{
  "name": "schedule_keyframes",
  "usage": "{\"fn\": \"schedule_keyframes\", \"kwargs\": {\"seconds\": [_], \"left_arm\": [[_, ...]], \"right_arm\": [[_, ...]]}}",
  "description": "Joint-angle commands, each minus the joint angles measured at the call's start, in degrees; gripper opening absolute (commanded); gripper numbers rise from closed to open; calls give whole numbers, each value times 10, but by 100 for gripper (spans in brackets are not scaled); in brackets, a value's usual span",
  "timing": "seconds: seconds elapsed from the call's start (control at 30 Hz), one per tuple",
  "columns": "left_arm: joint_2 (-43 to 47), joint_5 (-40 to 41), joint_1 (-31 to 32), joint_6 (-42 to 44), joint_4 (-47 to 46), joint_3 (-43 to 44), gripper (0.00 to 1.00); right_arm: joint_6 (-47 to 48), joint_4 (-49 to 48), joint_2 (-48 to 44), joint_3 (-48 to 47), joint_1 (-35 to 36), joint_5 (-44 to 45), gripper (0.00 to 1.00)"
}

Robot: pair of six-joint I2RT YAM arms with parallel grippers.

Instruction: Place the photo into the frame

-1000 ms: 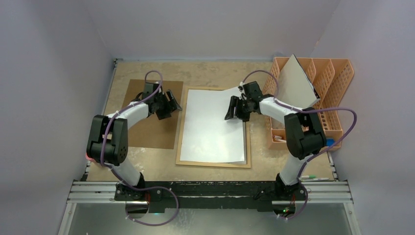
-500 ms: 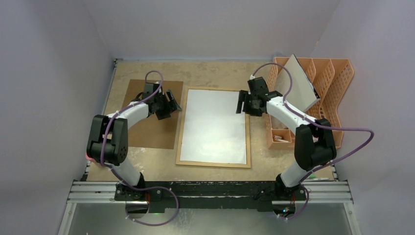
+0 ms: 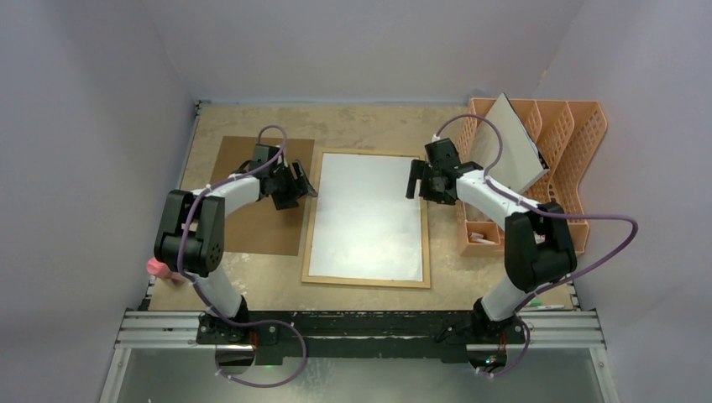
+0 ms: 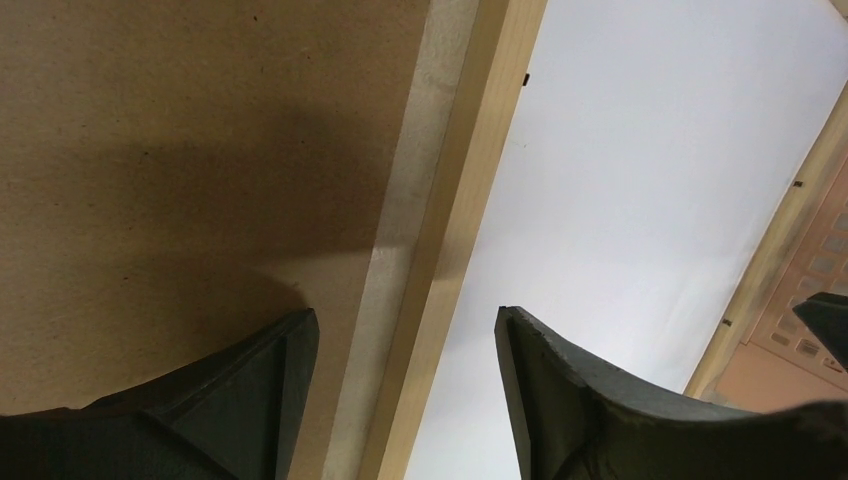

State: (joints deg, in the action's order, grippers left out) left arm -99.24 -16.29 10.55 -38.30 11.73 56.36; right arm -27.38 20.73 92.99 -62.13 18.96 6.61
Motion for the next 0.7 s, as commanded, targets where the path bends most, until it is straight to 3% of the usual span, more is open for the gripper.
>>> {"fn": "schedule_keyframes", "kwargs": {"seconds": [0.0,0.1,0.23,0.43,0.67], "left_arm": [[-9,-12,6,11,-13,10,68],[-6,24,6,26,10,27,68],[-2,128,4,58,79,80,68],[-4,202,-40,95,120,142,69],[-26,235,-137,147,118,221,79]], "right_arm": [[0,-30,12,5,1,-2,88],[-2,-30,11,-8,8,-1,86],[-10,-30,9,-39,27,-3,84],[-34,-53,48,-114,115,-13,80],[-173,-245,98,-159,178,-171,75]]}}
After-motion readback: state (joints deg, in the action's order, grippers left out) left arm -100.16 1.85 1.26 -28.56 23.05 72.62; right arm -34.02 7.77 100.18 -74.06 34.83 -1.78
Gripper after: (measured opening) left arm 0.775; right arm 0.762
